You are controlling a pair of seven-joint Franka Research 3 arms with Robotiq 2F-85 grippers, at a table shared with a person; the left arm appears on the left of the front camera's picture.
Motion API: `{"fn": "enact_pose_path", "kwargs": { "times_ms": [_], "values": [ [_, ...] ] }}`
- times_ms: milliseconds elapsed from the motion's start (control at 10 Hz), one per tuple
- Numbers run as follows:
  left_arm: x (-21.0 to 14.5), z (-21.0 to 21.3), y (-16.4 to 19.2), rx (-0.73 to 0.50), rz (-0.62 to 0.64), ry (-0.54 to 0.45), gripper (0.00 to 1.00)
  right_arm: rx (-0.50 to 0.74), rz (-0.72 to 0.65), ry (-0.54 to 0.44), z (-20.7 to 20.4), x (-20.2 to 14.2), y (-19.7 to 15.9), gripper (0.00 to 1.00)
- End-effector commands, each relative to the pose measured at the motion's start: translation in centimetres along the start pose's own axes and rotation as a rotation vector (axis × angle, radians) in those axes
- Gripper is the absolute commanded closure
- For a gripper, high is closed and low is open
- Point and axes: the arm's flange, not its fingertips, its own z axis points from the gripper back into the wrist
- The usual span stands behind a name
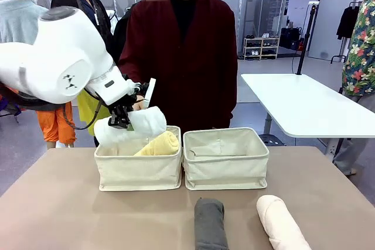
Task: Divide the towels into two baskets.
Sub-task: Pick up one hotel-folded towel from the bottom of the table and place it in the Fabric basket indicated by the person.
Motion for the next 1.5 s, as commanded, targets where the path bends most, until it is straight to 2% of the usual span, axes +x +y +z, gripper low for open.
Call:
{"fn": "enact_pose_path", "kwargs": {
  "times_ms": [0,200,300,400,500,700,1000,1200,1300,1400],
  "values": [
    [-0.6,-1.7,2.9,-0.061,0.053,0.009,0.66,0.008,0.015,-0.003,0.2,-0.1,0.4,0.00],
    [-1.6,-4.9,4.3,-0.064,0.089,0.045,0.66,0.008,0.015,-0.003,0.2,-0.1,0.4,0.00],
    [-2.3,-6.1,4.9,-0.046,0.091,0.025,0.66,0.008,0.015,-0.003,0.2,-0.1,0.4,0.00],
    [-3.0,-7.4,5.3,-0.035,0.103,0.043,0.53,0.008,0.015,-0.003,0.2,-0.1,0.4,0.00],
    [-3.5,-8.6,5.5,-0.040,0.114,0.049,0.31,0.008,0.015,-0.003,0.2,-0.1,0.4,0.00],
    [-3.7,-9.1,5.4,-0.042,0.123,0.034,0.00,0.008,0.015,-0.003,0.2,-0.1,0.4,0.00],
    [-3.6,-8.4,4.6,-0.026,0.128,0.056,0.00,0.008,0.015,-0.003,0.2,-0.1,0.4,0.00],
    [-4.5,-7.7,2.3,0.032,0.149,0.132,0.00,0.008,0.015,-0.003,0.2,-0.1,0.4,0.00],
    [-3.5,-8.7,5.0,-0.044,0.116,0.057,0.00,0.008,0.015,-0.003,0.2,-0.1,0.4,0.00],
    [-3.5,-8.7,5.0,-0.044,0.116,0.057,0.00,0.008,0.015,-0.003,0.2,-0.1,0.4,0.00]
  ]
}}
